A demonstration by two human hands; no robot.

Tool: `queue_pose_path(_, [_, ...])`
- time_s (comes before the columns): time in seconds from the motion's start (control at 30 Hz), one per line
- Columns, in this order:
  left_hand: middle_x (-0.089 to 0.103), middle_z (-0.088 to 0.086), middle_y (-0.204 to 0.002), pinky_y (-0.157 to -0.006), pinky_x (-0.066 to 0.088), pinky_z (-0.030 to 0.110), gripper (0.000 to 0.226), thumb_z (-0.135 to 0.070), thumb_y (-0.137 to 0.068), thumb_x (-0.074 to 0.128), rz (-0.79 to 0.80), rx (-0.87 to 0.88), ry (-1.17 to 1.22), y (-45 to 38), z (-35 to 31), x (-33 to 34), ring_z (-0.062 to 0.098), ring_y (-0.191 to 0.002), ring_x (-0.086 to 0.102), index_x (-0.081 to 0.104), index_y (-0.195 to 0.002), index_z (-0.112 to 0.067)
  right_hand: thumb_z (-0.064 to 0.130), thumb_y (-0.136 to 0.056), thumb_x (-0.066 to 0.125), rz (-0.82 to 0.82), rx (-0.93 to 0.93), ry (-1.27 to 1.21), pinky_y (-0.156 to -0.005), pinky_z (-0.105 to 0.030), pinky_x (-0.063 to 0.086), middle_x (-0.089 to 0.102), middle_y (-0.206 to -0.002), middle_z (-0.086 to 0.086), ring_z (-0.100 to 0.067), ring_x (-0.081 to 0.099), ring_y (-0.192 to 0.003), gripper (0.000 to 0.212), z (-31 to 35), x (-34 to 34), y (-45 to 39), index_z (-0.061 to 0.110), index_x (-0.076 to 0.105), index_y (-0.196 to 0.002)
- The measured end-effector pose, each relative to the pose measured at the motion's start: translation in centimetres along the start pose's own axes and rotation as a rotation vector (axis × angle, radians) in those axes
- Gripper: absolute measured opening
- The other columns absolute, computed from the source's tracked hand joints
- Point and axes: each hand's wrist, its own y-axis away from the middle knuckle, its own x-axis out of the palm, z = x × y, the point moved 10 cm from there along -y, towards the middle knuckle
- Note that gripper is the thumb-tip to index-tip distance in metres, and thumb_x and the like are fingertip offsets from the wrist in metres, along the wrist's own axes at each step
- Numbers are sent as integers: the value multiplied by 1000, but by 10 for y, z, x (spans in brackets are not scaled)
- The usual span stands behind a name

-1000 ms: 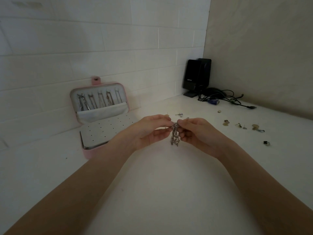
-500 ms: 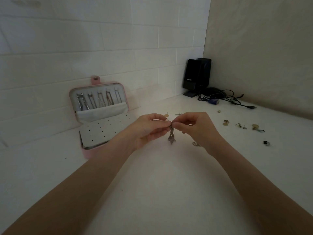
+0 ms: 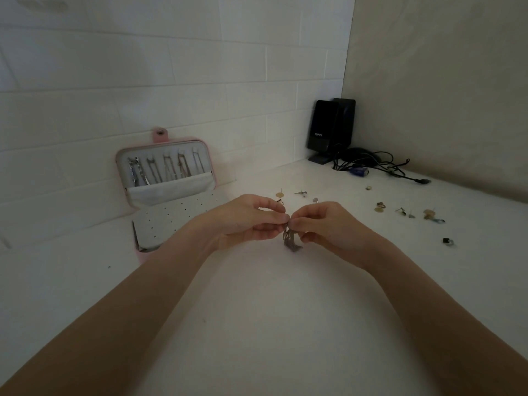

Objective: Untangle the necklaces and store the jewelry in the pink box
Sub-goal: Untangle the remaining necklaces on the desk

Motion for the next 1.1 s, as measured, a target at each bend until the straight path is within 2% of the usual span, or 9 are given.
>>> queue_pose_path(0.13, [61,2,-66,-62,53,17,8,0,-86,56,145,-25,41,6,-2,13,7,-58,59,57,-85,-8,3,-83,61,114,33,-162,-65,-22,41,57,-63,0,-7,50,-59,20,0,11,3,10,69,-66])
queue_pose_path(0.27, [61,1,-63,-60,52,16,13,4,-84,56,131,3,64,5,-6,10,8,-57,58,56,-83,-9,12,-69,65,106,10,-238,-68,-22,42,59,-61,1,-7,50,-58,4,6,9,5,9,68,-68])
queue_pose_path(0.4, [59,2,-65,-60,51,16,16,5,-84,57,115,-17,55,3,-2,9,8,-57,56,56,-83,-11,14,-68,67,68,-2,-217,-68,-21,45,63,-65,3,-6,53,-62,6,2,5,2,10,67,-72])
queue_pose_path(0.47, [59,4,-69,-60,52,16,19,7,-84,57,78,0,87,2,-2,4,9,-59,57,55,-84,-12,9,-74,67,57,-18,-192,-68,-20,47,63,-69,2,-6,57,-65,1,1,5,1,10,67,-75])
queue_pose_path(0.53, [60,6,-76,-61,52,16,20,7,-83,58,39,26,112,2,-3,0,10,-63,57,55,-85,-13,3,-78,66,30,-34,-158,-66,-17,49,64,-71,1,-6,59,-67,4,1,2,-1,8,65,-77])
queue_pose_path(0.67, [65,-2,-75,-66,53,20,22,4,-82,63,-36,68,11,0,-6,-6,8,-67,62,55,-82,-17,0,-79,67,-74,-75,-74,-61,-16,48,64,-71,-3,-9,58,-65,11,6,-5,-3,8,62,-75])
queue_pose_path(0.83, [65,-1,-67,-63,53,17,23,8,-80,62,-132,128,31,-2,-12,-9,8,-62,63,57,-77,-14,0,-80,68,-165,-105,83,-36,-6,31,63,-72,-6,0,50,-45,18,17,-9,3,10,53,-83])
queue_pose_path(0.97, [62,-4,-70,-62,48,15,19,3,-81,62,-168,220,-125,-1,-21,-6,6,-65,59,58,-79,-15,3,-82,68,-165,-116,247,-37,-6,31,63,-69,-1,4,48,-43,12,19,-11,1,7,65,-93])
queue_pose_path(1.1, [63,-8,-70,-62,45,15,19,2,-81,65,-105,216,-122,-2,-18,-7,3,-65,58,59,-79,-16,7,-82,68,-204,-126,290,-39,-5,31,56,-56,5,5,46,-44,4,19,-17,1,7,72,-81])
